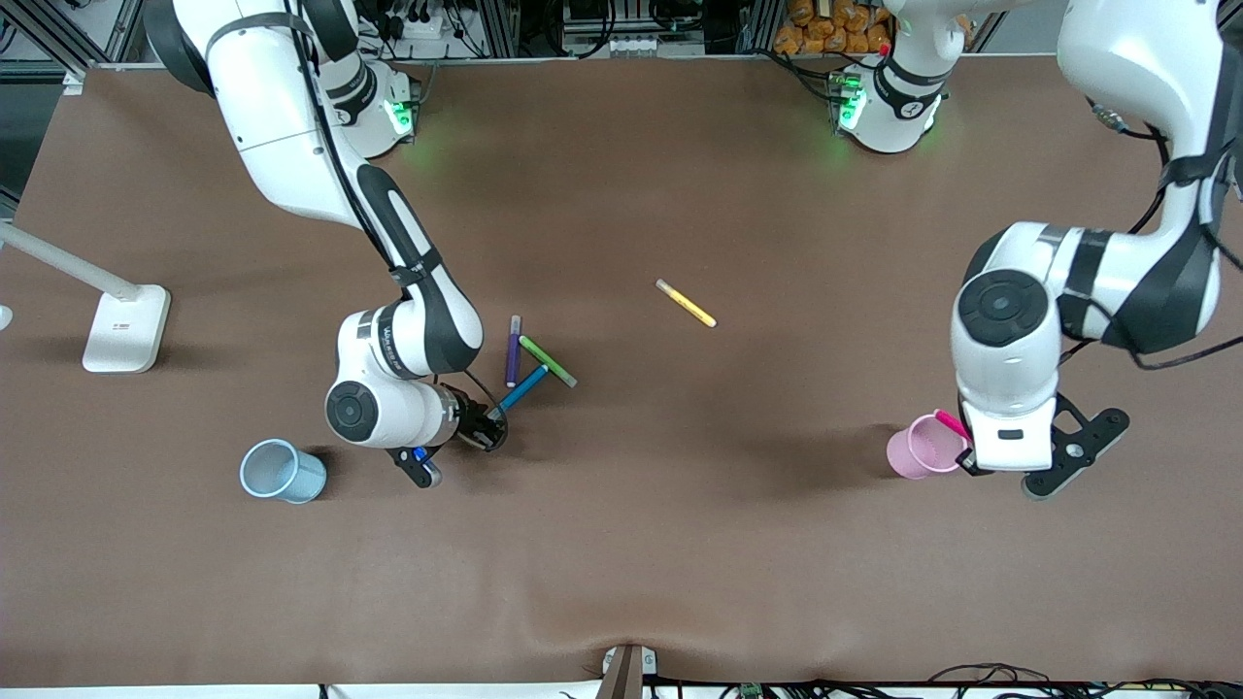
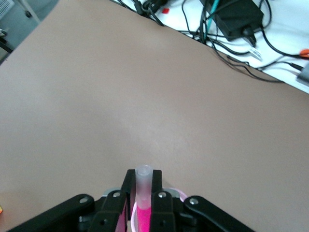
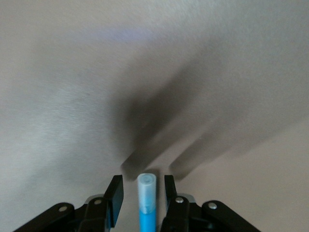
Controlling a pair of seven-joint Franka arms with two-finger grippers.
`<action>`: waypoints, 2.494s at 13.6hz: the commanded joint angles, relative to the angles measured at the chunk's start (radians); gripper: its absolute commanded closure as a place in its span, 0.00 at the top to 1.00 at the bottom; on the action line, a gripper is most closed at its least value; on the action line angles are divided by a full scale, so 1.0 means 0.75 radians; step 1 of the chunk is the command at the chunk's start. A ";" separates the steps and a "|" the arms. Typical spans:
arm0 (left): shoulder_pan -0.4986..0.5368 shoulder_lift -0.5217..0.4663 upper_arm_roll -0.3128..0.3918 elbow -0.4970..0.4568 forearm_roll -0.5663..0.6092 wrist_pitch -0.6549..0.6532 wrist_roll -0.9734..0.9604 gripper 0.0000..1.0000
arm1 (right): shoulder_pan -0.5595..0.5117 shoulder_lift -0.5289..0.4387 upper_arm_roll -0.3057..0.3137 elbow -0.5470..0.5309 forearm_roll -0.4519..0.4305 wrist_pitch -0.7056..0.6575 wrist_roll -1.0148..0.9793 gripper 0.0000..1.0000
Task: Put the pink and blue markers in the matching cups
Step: 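Carry the pink marker toward the pink cup while the right gripper grasps blue, then drop the pink marker into the pink cup while the right gripper carries blue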
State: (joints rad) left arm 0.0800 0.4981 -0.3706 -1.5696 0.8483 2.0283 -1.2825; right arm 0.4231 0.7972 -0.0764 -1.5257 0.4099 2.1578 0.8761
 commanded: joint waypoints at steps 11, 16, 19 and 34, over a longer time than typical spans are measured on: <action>-0.051 0.164 -0.003 0.019 0.260 -0.009 -0.386 0.00 | -0.036 -0.038 -0.017 0.083 0.008 0.003 -0.015 0.00; -0.049 0.181 -0.005 0.017 0.254 -0.013 -0.397 0.21 | -0.142 -0.081 -0.023 0.371 -0.194 -0.334 -0.033 0.00; -0.041 0.162 -0.009 0.017 0.239 -0.017 -0.397 1.00 | -0.235 -0.085 -0.025 0.508 -0.203 -0.506 -0.167 0.00; 0.086 -0.216 -0.023 0.086 -0.695 -0.151 0.527 1.00 | -0.288 -0.310 -0.017 0.515 -0.879 -0.625 -0.534 0.00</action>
State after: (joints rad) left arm 0.1322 0.3847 -0.3766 -1.4894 0.3763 1.9646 -0.9706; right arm 0.2095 0.5904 -0.1005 -1.1303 -0.1789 1.7193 0.5078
